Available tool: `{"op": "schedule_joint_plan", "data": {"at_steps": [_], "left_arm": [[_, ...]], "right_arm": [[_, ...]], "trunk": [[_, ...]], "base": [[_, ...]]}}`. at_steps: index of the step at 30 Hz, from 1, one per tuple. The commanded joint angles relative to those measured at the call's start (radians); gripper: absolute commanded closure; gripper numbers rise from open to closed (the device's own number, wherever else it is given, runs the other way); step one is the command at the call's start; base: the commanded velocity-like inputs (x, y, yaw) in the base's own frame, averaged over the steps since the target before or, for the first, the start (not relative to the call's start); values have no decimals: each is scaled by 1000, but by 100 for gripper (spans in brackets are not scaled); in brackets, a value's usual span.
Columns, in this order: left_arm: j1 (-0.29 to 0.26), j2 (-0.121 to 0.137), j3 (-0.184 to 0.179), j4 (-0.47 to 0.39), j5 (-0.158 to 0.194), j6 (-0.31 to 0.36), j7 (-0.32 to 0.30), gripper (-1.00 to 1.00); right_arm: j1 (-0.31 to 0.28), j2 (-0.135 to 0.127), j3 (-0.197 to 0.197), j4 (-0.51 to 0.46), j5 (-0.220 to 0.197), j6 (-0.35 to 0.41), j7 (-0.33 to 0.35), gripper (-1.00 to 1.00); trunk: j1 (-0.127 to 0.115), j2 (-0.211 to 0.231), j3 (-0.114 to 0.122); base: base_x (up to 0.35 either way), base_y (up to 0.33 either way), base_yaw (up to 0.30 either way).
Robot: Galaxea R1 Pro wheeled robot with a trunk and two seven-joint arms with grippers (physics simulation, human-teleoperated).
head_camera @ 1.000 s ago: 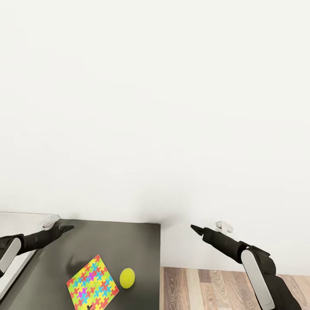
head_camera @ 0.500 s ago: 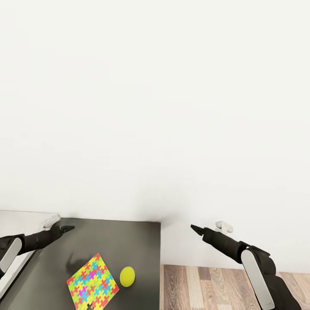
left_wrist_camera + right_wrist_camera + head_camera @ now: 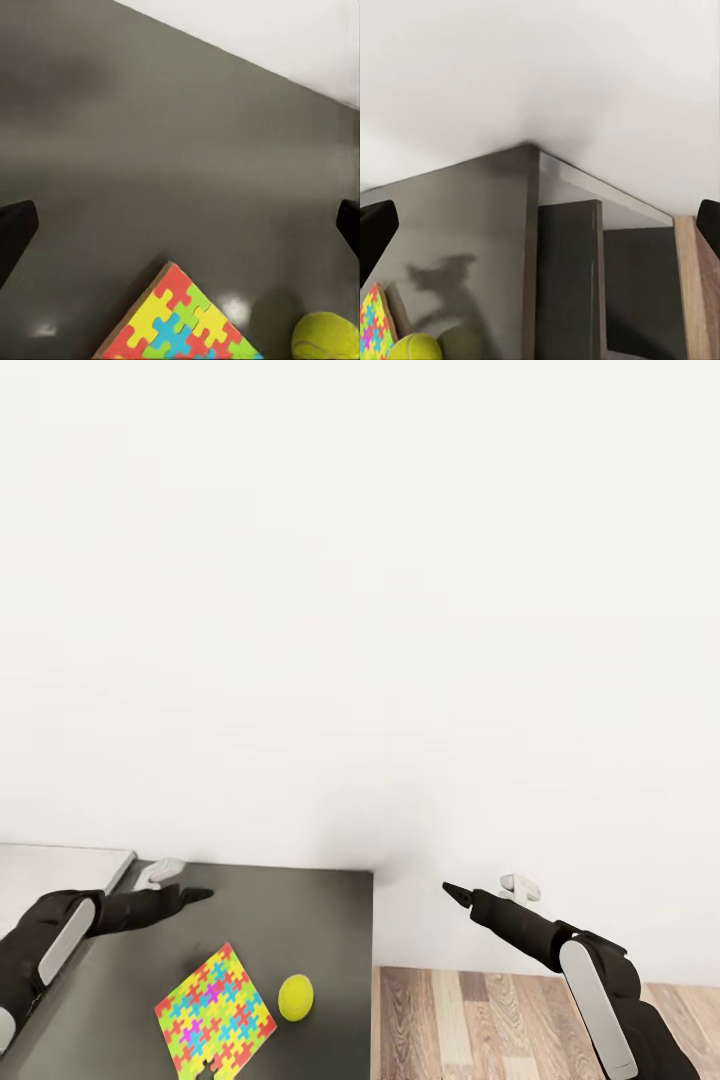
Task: Put all the toys in the child's room - the three board games (two on the bed and one on the table), the two jigsaw puzzles on the table, and the tennis ball on the table - inside the toy box on the table in the child's room.
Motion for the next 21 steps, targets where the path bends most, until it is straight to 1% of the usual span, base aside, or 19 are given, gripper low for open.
{"op": "schedule_joint_plan", "data": {"at_steps": [1,6,7,9,12,13,19,21], "left_arm": [[-1,0,-18,-8,3,6,-14,-100],[-1,-1,-86,-32,3,10,-77,-100],[-1,-2,-92,-33,3,11,-83,-100],[-1,-5,-100,-37,3,11,-91,-100],[-1,-17,-107,-40,3,13,-97,-100],[-1,-29,-111,-41,3,13,-100,-100],[0,-66,-117,-47,1,16,-100,-100],[0,-78,-129,-52,0,18,-97,-100]], "right_arm": [[-1,0,-2,-1,3,5,6,-100],[-1,0,-2,-1,3,6,6,-100],[-1,0,-2,0,3,6,6,-100],[-1,0,-2,0,3,6,6,-100],[-1,0,-2,0,3,6,6,-100],[-1,0,-2,0,4,6,6,-100],[-1,0,-2,0,4,5,6,-100],[-1,0,-2,0,4,5,6,-100]], "trunk": [[1,-2,-4],[1,-2,-11],[1,-2,-13],[1,-2,-16],[1,-2,-20],[1,-2,-22],[1,-2,-31],[1,-2,-34]], "base": [[0,0,0],[0,0,0],[0,0,0],[0,0,0],[0,0,0],[0,0,0],[0,0,0],[0,0,0]]}}
